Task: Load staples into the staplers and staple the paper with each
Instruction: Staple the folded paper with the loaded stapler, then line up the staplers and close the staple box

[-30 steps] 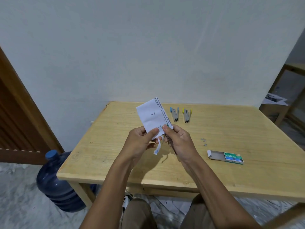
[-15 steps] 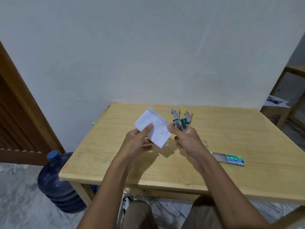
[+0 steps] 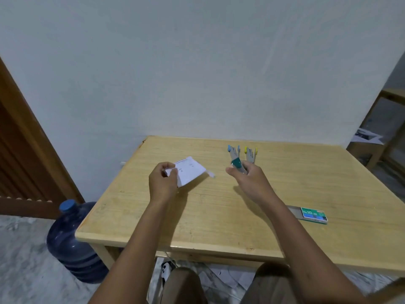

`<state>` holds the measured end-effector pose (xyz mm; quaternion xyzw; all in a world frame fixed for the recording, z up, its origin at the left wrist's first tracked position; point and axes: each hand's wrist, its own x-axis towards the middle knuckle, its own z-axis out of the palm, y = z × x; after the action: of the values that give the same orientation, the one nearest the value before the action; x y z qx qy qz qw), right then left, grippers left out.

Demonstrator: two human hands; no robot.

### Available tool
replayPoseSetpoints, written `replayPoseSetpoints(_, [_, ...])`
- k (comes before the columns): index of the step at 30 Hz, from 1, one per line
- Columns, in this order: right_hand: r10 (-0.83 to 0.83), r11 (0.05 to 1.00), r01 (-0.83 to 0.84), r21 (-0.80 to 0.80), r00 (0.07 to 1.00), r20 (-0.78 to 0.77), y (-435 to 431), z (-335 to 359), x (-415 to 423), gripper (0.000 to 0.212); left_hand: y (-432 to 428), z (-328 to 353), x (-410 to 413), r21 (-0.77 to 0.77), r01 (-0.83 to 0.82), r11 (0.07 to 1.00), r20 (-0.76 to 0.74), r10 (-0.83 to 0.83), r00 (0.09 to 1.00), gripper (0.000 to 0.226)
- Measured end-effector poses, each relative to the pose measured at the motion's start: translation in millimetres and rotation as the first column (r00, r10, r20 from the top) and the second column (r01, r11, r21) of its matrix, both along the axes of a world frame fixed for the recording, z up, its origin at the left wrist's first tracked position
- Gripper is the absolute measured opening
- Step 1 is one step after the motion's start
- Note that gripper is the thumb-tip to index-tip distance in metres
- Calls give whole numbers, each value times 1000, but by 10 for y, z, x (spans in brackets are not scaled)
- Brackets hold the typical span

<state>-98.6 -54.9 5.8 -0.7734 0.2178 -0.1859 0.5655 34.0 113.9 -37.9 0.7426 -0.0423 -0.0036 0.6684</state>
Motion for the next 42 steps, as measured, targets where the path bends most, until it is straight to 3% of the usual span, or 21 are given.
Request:
replayPoseSetpoints(2, [0, 998, 4, 66, 998, -60, 5, -108, 2, 19, -51, -103, 14, 67, -67, 996, 72, 62, 995, 11])
replayPoseSetpoints(4, [32, 998, -25, 59, 991, -129, -24, -198, 15, 24, -95, -172, 21, 234, -41, 971, 151, 6, 988, 24])
replayPoseSetpoints(7, [52, 995, -69, -78, 977, -208, -99, -299, 69, 9, -140, -267, 85, 656, -32, 754, 203, -135, 970, 38])
replayPoseSetpoints(10, [42, 942, -145, -302, 946, -323, -166, -392, 186, 9, -139, -316, 193, 810, -19, 587, 191, -233, 954, 42])
replayPoseSetpoints(12, [0, 883, -188, -430, 916, -401, -196, -440, 299, 21, -154, -323, 284, 832, -42, 553, 212, -248, 945, 47])
replayPoseSetpoints(15, [-104, 794, -178, -582, 903, -418, -169, -434, 501, 7, -204, -306, 432, 826, -162, 540, 292, -164, 942, 49])
replayPoseSetpoints(20, [-234, 743, -80, -665, 899, -370, -200, -408, 951, 23, -322, -339, 620, 770, -261, 582, 343, -33, 939, 36])
replayPoseSetpoints(23, [-270, 761, -23, -648, 897, -350, -265, -388, 1197, 26, -346, -399, 683, 772, -311, 554, 421, -80, 903, 21])
replayPoseSetpoints(26, [-273, 793, 4, -609, 896, -350, -320, -388, 1345, 27, -336, -425, 740, 779, -293, 555, 403, -84, 911, 26])
replayPoseSetpoints(32, [-129, 856, -110, -505, 901, -415, -423, -324, 1301, 17, -365, -411, 752, 750, -247, 614, 380, -93, 921, 22])
replayPoseSetpoints(38, [-99, 924, -36, -380, 939, -329, -434, -421, 1358, 32, -334, -464, 758, 748, -245, 617, 403, -129, 906, 25])
replayPoseSetpoints(42, [-121, 896, -15, -443, 953, -278, -414, -436, 1466, 31, -324, -463, 770, 709, -269, 653, 442, -114, 890, 20])
